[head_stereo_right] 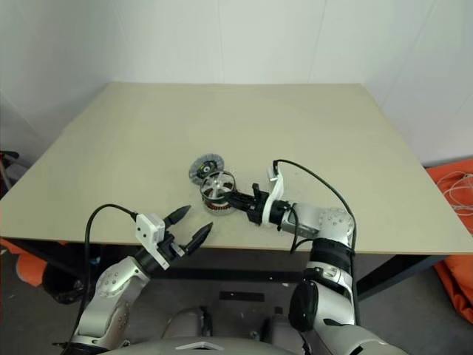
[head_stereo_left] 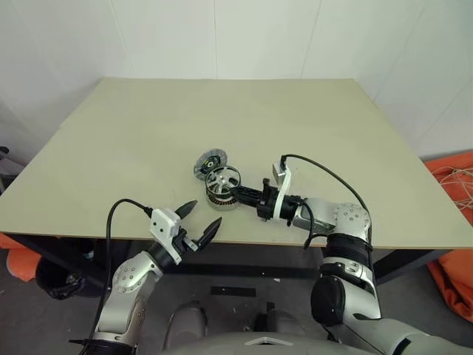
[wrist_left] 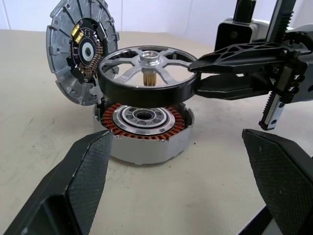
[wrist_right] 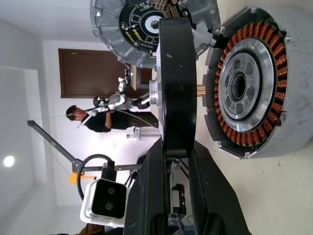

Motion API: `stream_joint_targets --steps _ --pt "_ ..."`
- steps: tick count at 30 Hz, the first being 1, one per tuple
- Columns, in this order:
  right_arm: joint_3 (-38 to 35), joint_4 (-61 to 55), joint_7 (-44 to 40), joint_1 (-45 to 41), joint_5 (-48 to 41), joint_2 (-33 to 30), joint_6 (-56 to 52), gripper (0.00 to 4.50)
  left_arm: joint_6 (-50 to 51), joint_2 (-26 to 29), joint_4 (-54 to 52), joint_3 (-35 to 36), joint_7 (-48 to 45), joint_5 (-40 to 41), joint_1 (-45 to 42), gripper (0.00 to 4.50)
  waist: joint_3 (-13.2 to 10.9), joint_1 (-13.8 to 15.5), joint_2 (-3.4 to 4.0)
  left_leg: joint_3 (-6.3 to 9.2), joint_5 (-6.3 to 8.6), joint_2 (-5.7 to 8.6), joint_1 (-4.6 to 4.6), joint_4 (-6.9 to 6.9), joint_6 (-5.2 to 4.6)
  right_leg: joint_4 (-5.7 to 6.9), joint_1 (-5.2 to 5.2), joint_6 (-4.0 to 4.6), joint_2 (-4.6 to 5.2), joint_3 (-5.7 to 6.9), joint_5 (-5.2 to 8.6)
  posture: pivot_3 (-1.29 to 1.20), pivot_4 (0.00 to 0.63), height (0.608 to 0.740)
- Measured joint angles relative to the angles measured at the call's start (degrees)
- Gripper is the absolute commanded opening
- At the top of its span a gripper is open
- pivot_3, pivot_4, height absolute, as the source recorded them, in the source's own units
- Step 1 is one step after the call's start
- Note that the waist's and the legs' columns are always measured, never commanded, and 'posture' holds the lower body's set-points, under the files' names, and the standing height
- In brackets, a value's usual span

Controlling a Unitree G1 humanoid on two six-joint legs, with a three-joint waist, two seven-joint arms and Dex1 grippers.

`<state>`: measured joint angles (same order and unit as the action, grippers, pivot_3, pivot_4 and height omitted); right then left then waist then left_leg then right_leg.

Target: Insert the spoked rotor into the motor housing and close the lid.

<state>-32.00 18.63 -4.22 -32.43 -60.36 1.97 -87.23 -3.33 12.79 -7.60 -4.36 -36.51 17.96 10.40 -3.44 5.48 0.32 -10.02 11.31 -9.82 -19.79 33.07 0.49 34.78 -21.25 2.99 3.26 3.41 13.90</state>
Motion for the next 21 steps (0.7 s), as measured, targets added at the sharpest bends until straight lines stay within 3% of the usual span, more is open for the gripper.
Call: stream_joint_targets --steps 18,19,21 --pt "3.92 4.31 -5.92 0.04 5.28 -2.03 5.78 0.30 0.05 0.01 -0.03 0.00 0.55 -0.06 0.58 4.50 0.00 -0.03 0.00 0.00 0.00 -0.01 0.00 0.00 0.00 0.00 0.00 0.01 -0.01 0.00 0.00 0.00 0.000 0.740" --pt "4.03 4.33 -6.16 0.04 5.43 -2.06 5.96 1.02 0.08 0.01 -0.04 0.00 0.58 -0.06 0.54 4.50 0.00 -0.03 0.00 0.00 0.00 -0.01 0.00 0.00 0.00 0.00 0.00 0.00 0.00 0.00 0.00 0.00 0.000 0.740" --pt "4.07 4.34 -6.37 0.04 5.64 -2.13 6.12 1.56 0.11 0.01 -0.05 0.00 0.63 -0.05 0.47 4.50 0.00 -0.02 0.00 0.00 0.00 0.00 0.00 0.00 0.00 0.00 0.01 0.00 0.00 0.00 0.00 0.00 0.000 0.740"
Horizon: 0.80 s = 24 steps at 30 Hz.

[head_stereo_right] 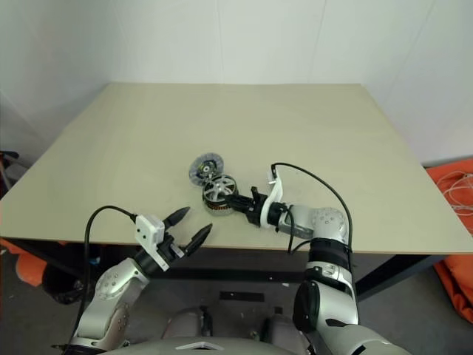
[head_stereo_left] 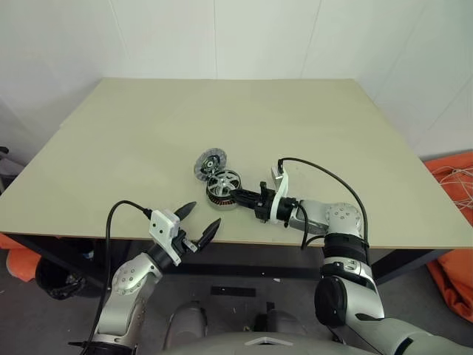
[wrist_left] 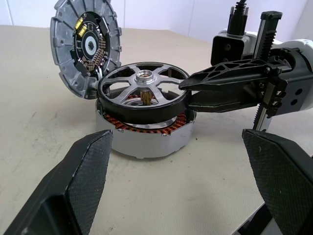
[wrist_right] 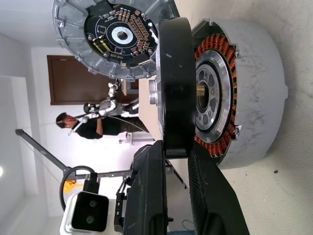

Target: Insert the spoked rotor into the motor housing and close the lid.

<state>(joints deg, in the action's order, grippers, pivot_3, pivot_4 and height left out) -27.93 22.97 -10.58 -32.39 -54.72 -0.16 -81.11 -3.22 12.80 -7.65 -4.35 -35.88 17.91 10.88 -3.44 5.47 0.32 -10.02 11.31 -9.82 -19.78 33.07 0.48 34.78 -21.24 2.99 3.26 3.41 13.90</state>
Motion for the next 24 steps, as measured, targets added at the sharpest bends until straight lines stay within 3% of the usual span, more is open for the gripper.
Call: stream_joint_targets --steps 8,24 --pt "-0.01 -0.06 -2.21 -0.61 -0.92 -0.18 -0.23 3.99 0.80 0.01 -0.53 -0.02 0.19 0.02 -0.28 4.50 0.01 -0.08 0.00 0.00 0.04 -0.02 0.21 0.00 -0.07 0.01 0.15 -0.01 0.00 0.00 0.00 0.00 0.000 0.740" --pt "-2.39 -3.93 -0.77 -0.52 -2.19 -0.54 -5.75 3.99 1.20 -0.08 -1.09 -0.03 0.17 0.17 -1.15 4.50 0.01 0.03 0.00 0.00 -0.05 0.01 -0.22 -0.08 0.09 -0.01 -0.24 0.14 -0.01 0.00 -0.03 0.00 0.000 0.740"
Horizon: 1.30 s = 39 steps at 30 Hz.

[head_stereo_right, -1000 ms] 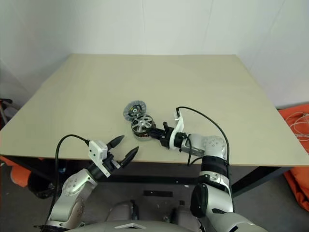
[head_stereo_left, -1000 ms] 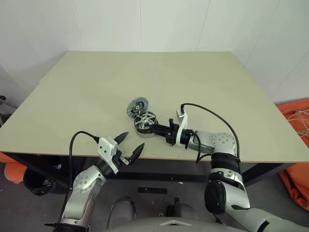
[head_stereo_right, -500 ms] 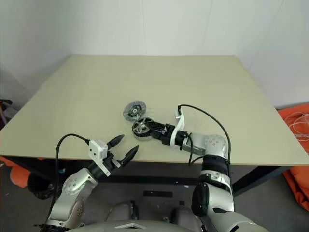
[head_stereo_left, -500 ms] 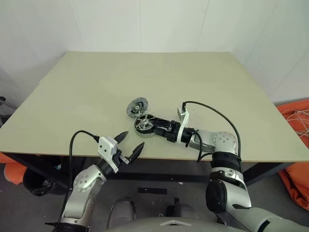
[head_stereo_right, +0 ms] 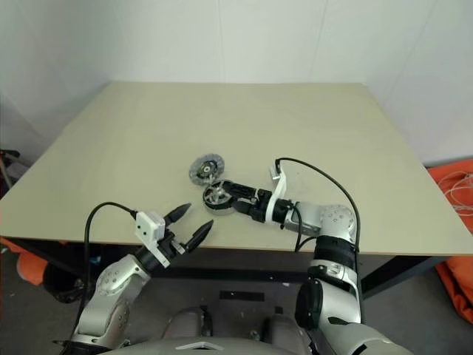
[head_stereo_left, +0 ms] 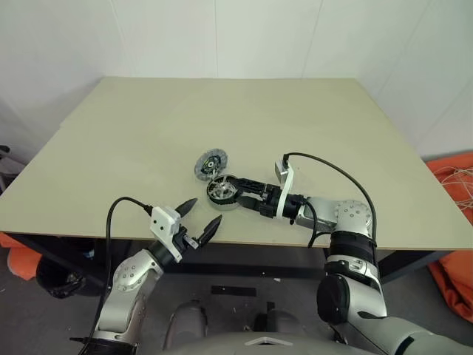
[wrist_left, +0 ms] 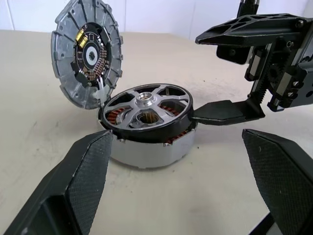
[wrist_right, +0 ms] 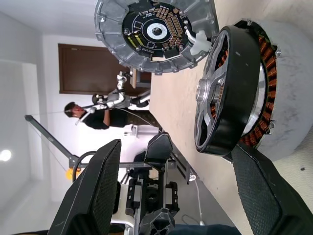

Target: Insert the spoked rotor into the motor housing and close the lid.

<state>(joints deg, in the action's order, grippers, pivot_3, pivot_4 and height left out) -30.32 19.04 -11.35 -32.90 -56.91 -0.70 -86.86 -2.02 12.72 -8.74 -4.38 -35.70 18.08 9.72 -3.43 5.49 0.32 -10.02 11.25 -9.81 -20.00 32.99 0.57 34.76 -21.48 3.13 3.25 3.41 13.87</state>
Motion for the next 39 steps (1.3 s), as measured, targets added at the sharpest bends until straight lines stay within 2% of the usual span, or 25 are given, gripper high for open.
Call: stream_joint_targets --steps 6,16,21,25,29,33,34,39 --pt "-0.07 -1.63 -0.12 0.00 -0.03 0.24 -1.40 3.99 -0.01 -0.12 0.03 0.00 -0.08 0.00 -0.07 4.50 0.00 0.00 0.00 0.00 0.00 0.00 0.01 -0.01 0.00 0.00 0.00 -0.08 0.00 0.00 0.06 0.00 0.000 0.740" --pt "-1.67 -3.55 -1.43 0.67 -0.51 -2.86 -4.50 3.99 -0.01 -0.14 0.16 0.00 -0.36 0.14 -0.10 4.50 0.00 0.06 0.00 0.00 0.00 0.00 0.08 -0.01 0.00 0.00 0.07 -0.10 0.00 0.00 0.06 0.00 0.000 0.740" --pt "-0.50 -6.36 -1.85 2.57 0.71 -3.97 -2.73 3.99 -0.01 -0.15 0.21 -0.01 -0.39 0.17 -0.14 4.50 0.00 0.07 0.00 0.00 0.00 0.00 0.07 -0.01 0.00 0.00 0.05 -0.10 0.00 0.00 0.06 0.00 0.000 0.740" --pt "6.28 -17.03 -2.19 3.11 4.81 -3.68 7.57 3.09 -0.02 -0.14 0.23 -0.01 -0.41 0.17 -0.10 4.50 -0.01 -0.03 0.02 -0.01 -0.02 -0.03 0.07 -0.02 0.03 0.01 0.00 -0.11 -0.01 0.00 0.07 0.00 0.000 0.740" --pt "16.09 -24.03 -5.85 3.35 10.35 -5.30 18.28 1.68 -0.02 -0.10 0.25 0.02 -0.46 0.19 -0.09 4.50 -0.01 0.02 0.00 0.00 -0.01 -0.01 0.07 -0.02 0.02 -0.04 0.07 -0.12 0.00 0.00 0.07 0.00 0.000 0.740" --pt "26.17 -25.47 -10.71 5.11 18.12 -8.25 29.18 0.25 -0.02 -0.06 0.28 0.03 -0.56 0.31 -0.09 4.50 -0.01 0.04 -0.01 0.01 0.00 0.00 0.03 -0.02 0.01 -0.05 0.04 -0.14 0.00 0.00 0.08 0.00 0.000 0.740" --pt "27.86 -25.46 -11.60 5.38 19.66 -8.59 31.04 0.01 -0.02 -0.06 0.27 0.03 -0.56 0.39 -0.09 4.50 -0.01 0.01 -0.01 0.01 0.00 0.00 0.02 -0.02 0.00 -0.04 0.04 -0.14 0.00 0.00 0.08 0.00 0.000 0.740" --pt "35.05 -23.60 -15.84 5.84 26.56 -9.33 40.43 0.01 -0.02 -0.04 0.28 0.06 -0.53 0.57 -0.06 4.50 -0.01 -0.10 -0.01 0.01 0.09 -0.01 0.03 -0.02 -0.15 -0.04 0.04 -0.13 -0.01 0.00 0.08 0.00 0.000 0.740"
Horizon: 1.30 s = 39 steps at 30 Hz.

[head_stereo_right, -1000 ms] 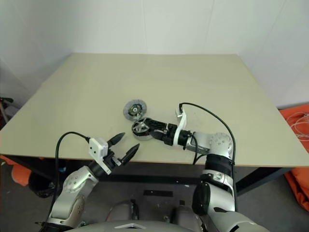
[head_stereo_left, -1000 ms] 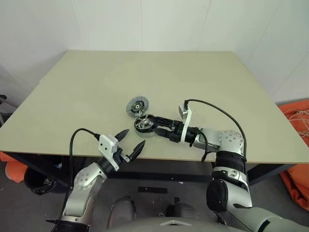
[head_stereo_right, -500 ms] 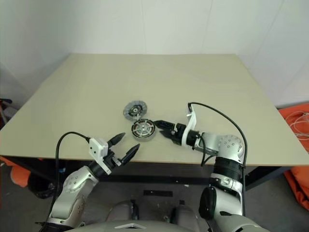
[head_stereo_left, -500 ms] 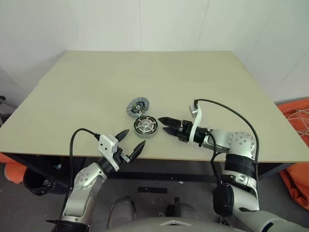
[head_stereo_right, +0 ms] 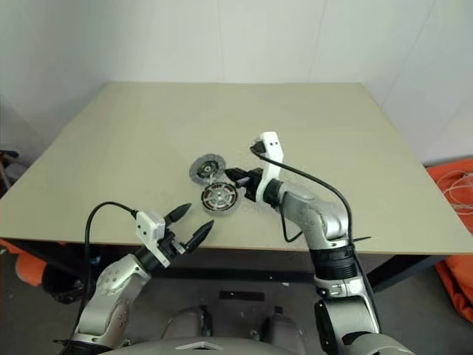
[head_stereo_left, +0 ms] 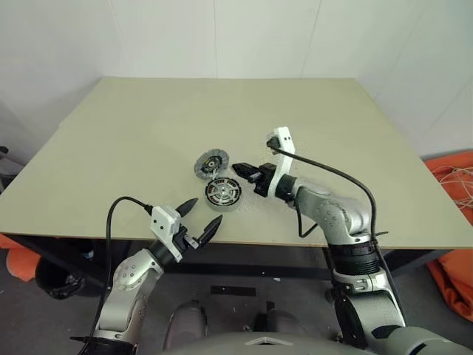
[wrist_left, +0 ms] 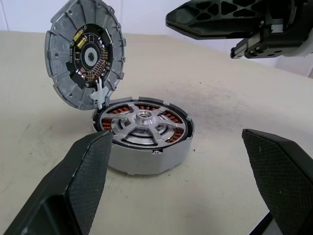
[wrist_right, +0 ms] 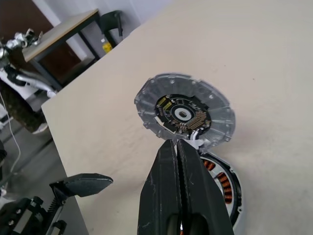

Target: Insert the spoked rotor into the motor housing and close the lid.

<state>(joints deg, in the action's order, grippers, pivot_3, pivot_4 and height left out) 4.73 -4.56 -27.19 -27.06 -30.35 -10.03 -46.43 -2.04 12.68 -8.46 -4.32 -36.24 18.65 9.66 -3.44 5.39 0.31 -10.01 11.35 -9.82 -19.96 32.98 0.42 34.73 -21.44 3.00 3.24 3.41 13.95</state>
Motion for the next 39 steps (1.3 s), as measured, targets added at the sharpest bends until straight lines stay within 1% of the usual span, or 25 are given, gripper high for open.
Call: stream_joint_targets --steps 8,14,25,30,32,39 --pt "7.82 8.47 -4.55 -0.03 9.90 -0.81 11.17 0.01 -0.14 0.00 0.59 0.12 0.00 0.01 0.26 4.50 0.00 -0.08 -0.01 0.00 0.02 0.00 0.00 0.02 -0.04 0.02 0.03 0.02 0.00 0.00 -0.01 0.00 0.000 0.740" --pt "9.54 12.23 -6.32 -0.48 13.34 0.43 14.51 0.01 -0.17 -0.06 0.63 0.11 0.04 0.01 0.32 4.50 0.00 -0.13 -0.01 0.00 0.04 0.00 0.01 0.02 -0.07 0.03 0.03 0.07 0.00 0.00 -0.04 0.00 0.000 0.740" --pt "11.48 15.01 -8.36 -1.53 16.81 1.40 14.48 0.01 -0.05 -0.06 0.38 0.08 0.44 0.01 0.61 4.50 0.00 -0.14 -0.01 0.00 0.04 0.00 0.04 0.03 -0.08 0.04 0.08 0.22 0.00 0.00 -0.13 0.00 0.000 0.740" --pt "11.78 14.87 -9.07 -1.59 17.66 1.02 13.30 0.01 -0.03 -0.07 0.33 0.06 0.50 0.02 0.88 4.50 0.00 -0.14 -0.01 0.01 0.05 0.00 0.14 0.03 -0.09 0.04 0.18 0.20 0.00 0.00 -0.11 0.00 0.000 0.740" --pt "11.71 14.62 -9.28 -1.63 17.65 0.92 12.65 0.01 -0.03 -0.07 0.33 0.06 0.49 0.02 0.90 4.50 0.00 -0.14 -0.01 0.01 0.05 0.00 0.17 0.03 -0.09 0.04 0.20 0.05 0.00 0.00 -0.02 0.00 0.000 0.740" --pt "11.60 14.37 -10.49 -3.53 17.88 -1.13 10.62 0.01 -0.03 -0.16 0.36 -0.01 0.42 0.08 0.87 4.50 0.00 -0.10 -0.01 0.01 0.04 -0.01 0.19 0.04 -0.09 0.05 0.22 0.12 0.00 0.00 -0.07 0.00 0.000 0.740"
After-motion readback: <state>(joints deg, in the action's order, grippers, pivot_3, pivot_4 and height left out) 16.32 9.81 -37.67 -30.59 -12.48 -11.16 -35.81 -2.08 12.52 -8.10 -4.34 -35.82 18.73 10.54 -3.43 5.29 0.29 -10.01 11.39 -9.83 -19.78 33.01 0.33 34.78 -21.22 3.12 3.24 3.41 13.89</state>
